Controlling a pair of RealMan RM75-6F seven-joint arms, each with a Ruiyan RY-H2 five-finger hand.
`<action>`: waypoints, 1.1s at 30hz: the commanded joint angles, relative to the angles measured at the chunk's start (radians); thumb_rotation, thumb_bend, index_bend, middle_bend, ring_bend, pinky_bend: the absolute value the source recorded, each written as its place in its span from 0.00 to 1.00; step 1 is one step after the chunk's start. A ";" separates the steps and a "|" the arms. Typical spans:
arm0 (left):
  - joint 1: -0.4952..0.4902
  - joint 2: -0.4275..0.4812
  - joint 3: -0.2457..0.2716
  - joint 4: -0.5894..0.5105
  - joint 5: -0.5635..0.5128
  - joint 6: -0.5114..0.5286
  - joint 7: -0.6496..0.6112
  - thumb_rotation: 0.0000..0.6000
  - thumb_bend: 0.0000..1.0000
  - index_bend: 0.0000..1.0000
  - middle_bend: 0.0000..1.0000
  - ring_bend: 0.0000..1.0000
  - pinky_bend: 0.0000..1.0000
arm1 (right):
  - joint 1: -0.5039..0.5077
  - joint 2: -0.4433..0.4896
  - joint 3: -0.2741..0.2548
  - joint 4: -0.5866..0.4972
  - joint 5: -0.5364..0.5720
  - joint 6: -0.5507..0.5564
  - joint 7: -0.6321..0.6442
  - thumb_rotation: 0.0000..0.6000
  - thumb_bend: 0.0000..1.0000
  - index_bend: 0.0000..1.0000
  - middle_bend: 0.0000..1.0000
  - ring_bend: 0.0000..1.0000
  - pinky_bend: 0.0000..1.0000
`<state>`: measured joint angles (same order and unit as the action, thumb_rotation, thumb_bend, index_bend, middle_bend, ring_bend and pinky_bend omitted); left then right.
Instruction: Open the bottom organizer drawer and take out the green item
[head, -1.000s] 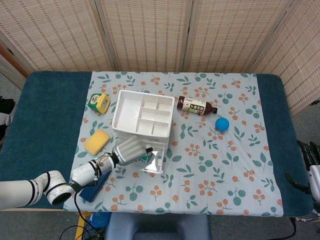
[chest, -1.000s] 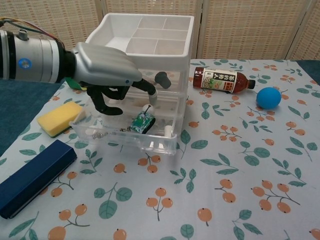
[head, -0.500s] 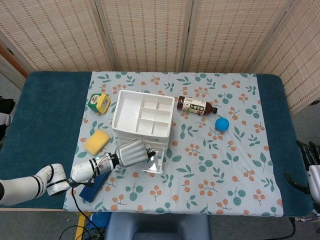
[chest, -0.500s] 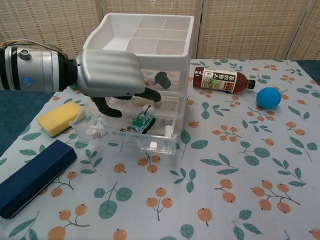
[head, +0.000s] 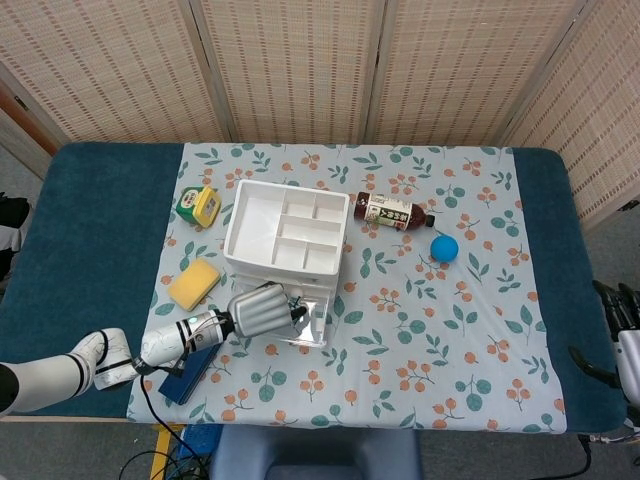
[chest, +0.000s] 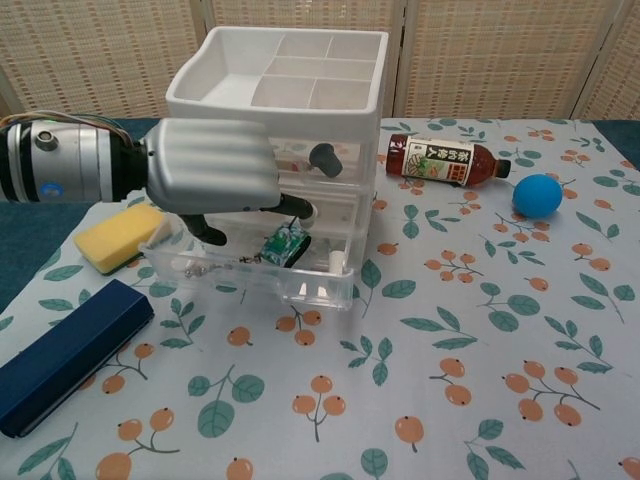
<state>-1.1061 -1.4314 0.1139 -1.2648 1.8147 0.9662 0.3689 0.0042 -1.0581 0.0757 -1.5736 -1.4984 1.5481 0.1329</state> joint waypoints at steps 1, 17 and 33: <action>0.000 -0.008 -0.001 0.006 0.011 -0.004 0.001 1.00 0.14 0.26 0.96 1.00 1.00 | -0.001 0.000 0.000 -0.001 0.000 0.002 -0.002 1.00 0.23 0.01 0.11 0.07 0.15; -0.002 -0.033 -0.033 0.015 0.016 -0.042 0.039 1.00 0.14 0.26 0.96 1.00 1.00 | -0.004 -0.001 0.001 0.005 0.006 0.000 0.002 1.00 0.23 0.01 0.11 0.07 0.15; -0.002 -0.060 -0.052 0.036 0.016 -0.069 0.077 1.00 0.14 0.36 0.96 1.00 1.00 | -0.008 0.000 0.001 0.007 0.011 0.001 0.006 1.00 0.23 0.01 0.11 0.07 0.15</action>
<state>-1.1081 -1.4908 0.0626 -1.2284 1.8307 0.8974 0.4462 -0.0034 -1.0582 0.0770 -1.5664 -1.4867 1.5490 0.1389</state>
